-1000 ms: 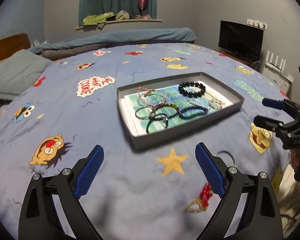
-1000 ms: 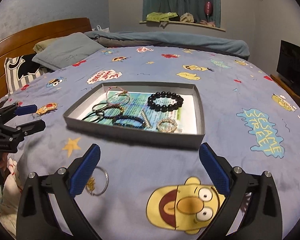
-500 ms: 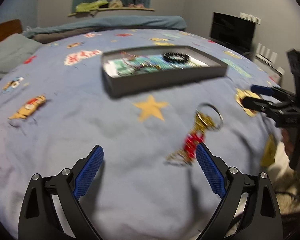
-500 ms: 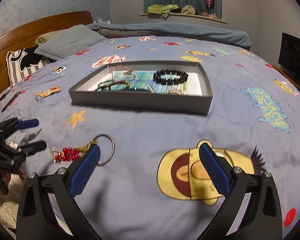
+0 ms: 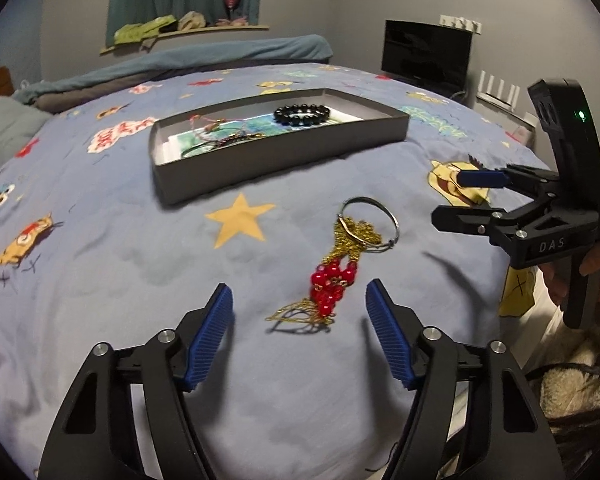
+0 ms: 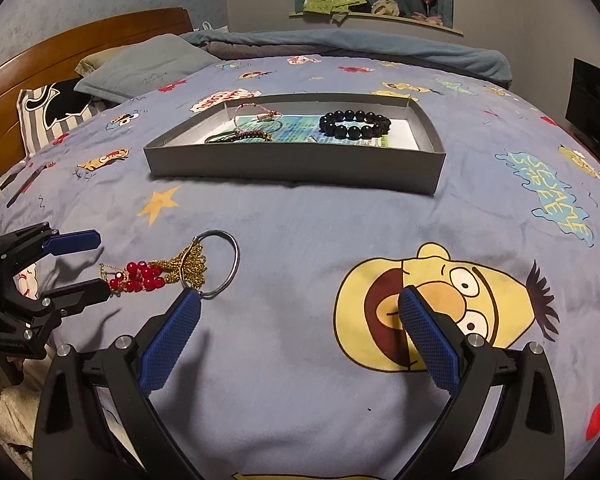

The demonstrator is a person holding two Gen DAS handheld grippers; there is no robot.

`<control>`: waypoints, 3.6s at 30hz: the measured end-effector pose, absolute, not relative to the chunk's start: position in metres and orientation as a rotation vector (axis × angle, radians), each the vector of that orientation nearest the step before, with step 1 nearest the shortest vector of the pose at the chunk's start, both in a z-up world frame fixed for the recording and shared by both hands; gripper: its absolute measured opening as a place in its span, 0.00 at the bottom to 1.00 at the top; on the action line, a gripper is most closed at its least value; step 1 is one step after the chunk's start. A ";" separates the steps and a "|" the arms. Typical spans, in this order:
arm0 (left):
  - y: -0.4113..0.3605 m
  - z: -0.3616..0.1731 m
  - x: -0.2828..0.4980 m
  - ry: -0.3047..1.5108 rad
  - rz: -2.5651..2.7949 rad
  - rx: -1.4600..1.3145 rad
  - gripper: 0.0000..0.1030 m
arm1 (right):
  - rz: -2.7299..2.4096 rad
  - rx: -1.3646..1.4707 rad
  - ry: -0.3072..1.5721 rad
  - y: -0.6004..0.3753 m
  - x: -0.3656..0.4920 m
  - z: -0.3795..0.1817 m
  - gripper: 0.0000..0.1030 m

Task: Organize jewelry
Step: 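Grasp the red bead tassel pendant with the left tool while the right tool grasps the silver ring, then carry the pendant and silver ring into the box and open both tools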

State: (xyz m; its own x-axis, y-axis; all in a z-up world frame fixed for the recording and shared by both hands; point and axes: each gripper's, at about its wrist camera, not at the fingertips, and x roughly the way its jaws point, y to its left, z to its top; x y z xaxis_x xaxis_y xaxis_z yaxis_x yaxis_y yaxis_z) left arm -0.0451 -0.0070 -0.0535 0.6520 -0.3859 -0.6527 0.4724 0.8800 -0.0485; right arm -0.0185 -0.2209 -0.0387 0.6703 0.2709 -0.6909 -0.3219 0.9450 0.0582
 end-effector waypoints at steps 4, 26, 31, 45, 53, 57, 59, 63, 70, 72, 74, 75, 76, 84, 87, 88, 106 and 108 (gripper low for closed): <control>-0.012 -0.058 -0.046 0.719 -0.515 0.154 0.55 | 0.342 -0.068 0.769 -0.221 -0.019 -0.040 0.95; 0.000 -0.059 -0.039 0.748 -0.517 0.164 0.24 | 0.421 -0.092 0.767 -0.195 -0.015 -0.043 0.95; 0.011 -0.055 -0.031 0.758 -0.491 0.099 0.24 | 0.450 -0.116 0.731 -0.174 -0.016 -0.046 0.93; 0.015 -0.057 -0.028 0.776 -0.484 0.078 0.24 | 0.445 -0.268 0.699 -0.146 -0.017 -0.063 0.48; 0.020 -0.058 -0.023 0.776 -0.460 0.076 0.24 | 0.403 -0.175 0.686 -0.170 -0.015 -0.053 0.44; 0.018 -0.058 -0.022 0.777 -0.458 0.077 0.24 | 0.386 -0.181 0.708 -0.177 -0.010 -0.057 0.44; 0.016 -0.052 -0.024 0.753 -0.466 0.090 0.24 | 0.391 -0.173 0.700 -0.178 -0.011 -0.054 0.44; 0.014 -0.032 -0.025 0.707 -0.480 0.113 0.24 | 0.398 -0.160 0.689 -0.181 -0.009 -0.046 0.44; 0.012 0.006 -0.010 0.649 -0.477 0.134 0.24 | 0.395 -0.139 0.665 -0.191 0.007 -0.026 0.44; 0.011 0.016 -0.002 0.632 -0.465 0.151 0.24 | 0.390 -0.127 0.651 -0.196 0.015 -0.017 0.44; 0.010 0.027 0.006 0.617 -0.462 0.163 0.24 | 0.382 -0.122 0.639 -0.200 0.023 -0.008 0.44; 0.010 0.035 0.013 0.607 -0.458 0.170 0.24 | 0.377 -0.123 0.636 -0.202 0.028 -0.004 0.44; 0.009 0.040 0.017 0.601 -0.457 0.172 0.24 | 0.370 -0.123 0.632 -0.203 0.033 0.000 0.44; -0.013 0.070 0.083 0.595 -0.481 0.160 0.24 | 0.309 -0.060 0.663 -0.226 0.101 0.016 0.44; -0.027 0.068 0.105 0.607 -0.487 0.167 0.24 | 0.289 -0.047 0.682 -0.230 0.120 0.013 0.44; -0.033 0.066 0.112 0.612 -0.486 0.175 0.24 | 0.283 -0.047 0.691 -0.231 0.127 0.012 0.44; -0.085 0.029 0.189 0.709 -0.514 0.162 0.24 | 0.256 -0.074 0.786 -0.236 0.169 -0.017 0.44; -0.085 0.022 0.195 0.730 -0.506 0.162 0.24 | 0.258 -0.084 0.793 -0.234 0.171 -0.019 0.44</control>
State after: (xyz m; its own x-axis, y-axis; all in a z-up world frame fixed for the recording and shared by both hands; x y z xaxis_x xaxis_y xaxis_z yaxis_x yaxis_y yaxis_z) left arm 0.1952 -0.0848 0.0215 0.6316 -0.3849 -0.6730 0.4951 0.8683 -0.0319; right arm 0.1705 -0.2342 -0.0188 0.6718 0.1975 -0.7139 -0.2605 0.9652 0.0218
